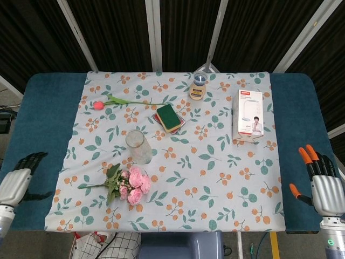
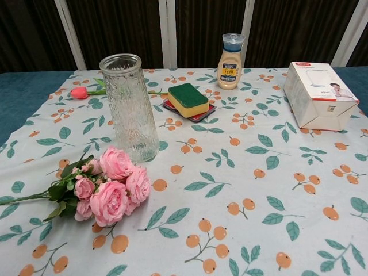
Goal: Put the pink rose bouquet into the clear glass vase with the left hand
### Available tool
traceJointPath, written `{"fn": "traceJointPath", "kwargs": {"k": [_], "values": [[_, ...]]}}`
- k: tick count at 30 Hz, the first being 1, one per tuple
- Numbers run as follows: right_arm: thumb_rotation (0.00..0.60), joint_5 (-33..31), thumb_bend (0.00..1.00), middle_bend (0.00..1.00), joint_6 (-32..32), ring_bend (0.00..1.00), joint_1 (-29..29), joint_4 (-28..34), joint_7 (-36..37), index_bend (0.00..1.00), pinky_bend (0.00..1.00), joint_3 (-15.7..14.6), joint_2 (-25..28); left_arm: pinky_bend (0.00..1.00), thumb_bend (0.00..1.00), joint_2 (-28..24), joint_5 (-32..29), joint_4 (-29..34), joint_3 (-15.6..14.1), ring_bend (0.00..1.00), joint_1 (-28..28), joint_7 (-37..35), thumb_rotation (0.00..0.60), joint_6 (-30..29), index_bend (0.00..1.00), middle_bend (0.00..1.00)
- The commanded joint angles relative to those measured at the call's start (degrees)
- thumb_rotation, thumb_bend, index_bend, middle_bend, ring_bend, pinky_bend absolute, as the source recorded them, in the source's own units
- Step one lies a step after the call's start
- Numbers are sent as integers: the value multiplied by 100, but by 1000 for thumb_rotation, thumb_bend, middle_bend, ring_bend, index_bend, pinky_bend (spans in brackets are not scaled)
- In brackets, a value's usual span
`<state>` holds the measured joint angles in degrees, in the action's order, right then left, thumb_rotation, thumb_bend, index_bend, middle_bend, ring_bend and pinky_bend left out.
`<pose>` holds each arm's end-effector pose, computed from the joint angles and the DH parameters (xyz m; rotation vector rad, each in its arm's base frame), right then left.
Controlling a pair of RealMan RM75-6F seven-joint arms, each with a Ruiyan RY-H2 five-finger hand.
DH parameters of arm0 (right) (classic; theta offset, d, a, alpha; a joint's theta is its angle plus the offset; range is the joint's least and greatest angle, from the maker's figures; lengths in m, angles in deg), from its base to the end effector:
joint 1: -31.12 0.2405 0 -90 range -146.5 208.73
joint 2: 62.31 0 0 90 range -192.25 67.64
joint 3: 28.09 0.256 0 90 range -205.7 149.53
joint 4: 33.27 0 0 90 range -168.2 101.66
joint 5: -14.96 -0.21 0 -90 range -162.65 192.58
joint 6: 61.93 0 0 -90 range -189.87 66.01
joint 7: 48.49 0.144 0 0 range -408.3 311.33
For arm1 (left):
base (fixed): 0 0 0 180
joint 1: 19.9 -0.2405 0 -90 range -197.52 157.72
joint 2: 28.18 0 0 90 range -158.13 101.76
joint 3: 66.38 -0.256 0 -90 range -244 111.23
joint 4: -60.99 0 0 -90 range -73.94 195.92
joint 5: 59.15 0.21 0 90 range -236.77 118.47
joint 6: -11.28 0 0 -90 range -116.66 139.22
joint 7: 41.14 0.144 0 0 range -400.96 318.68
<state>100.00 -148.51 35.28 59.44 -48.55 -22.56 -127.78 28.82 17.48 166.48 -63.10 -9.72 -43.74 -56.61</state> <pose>-0.3068 -0.1864 0.1620 1.3141 -0.8870 0.9599 -0.2887 0.1988 0.1438 -1.4301 -1.2621 -0.8306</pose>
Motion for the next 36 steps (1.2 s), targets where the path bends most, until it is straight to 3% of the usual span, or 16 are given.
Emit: {"fn": "traceJointPath", "kwargs": {"k": [1, 10, 21, 36], "values": [[600, -2, 282, 0, 36, 5, 20, 6, -15, 95, 62, -2, -4, 58, 102, 58, -232, 303, 124, 0, 381, 156, 600, 414, 92, 64], [600, -64, 282, 0, 49, 5, 19, -1, 28, 95, 61, 25, 7, 65, 98, 444, -601, 703, 143, 0, 876, 882, 600, 913, 92, 92], [600, -94, 282, 0, 21, 5, -8, -11, 253, 95, 61, 51, 66, 110, 89, 1671, -1393, 608, 40, 26, 1226, 2320, 600, 706, 93, 116], [600, -132, 282, 0, 66, 5, -2, -53, 416, 95, 61, 67, 108, 110, 72, 2481, -1771, 181, 80, 26, 1542, 2294, 600, 927, 115, 137]]}}
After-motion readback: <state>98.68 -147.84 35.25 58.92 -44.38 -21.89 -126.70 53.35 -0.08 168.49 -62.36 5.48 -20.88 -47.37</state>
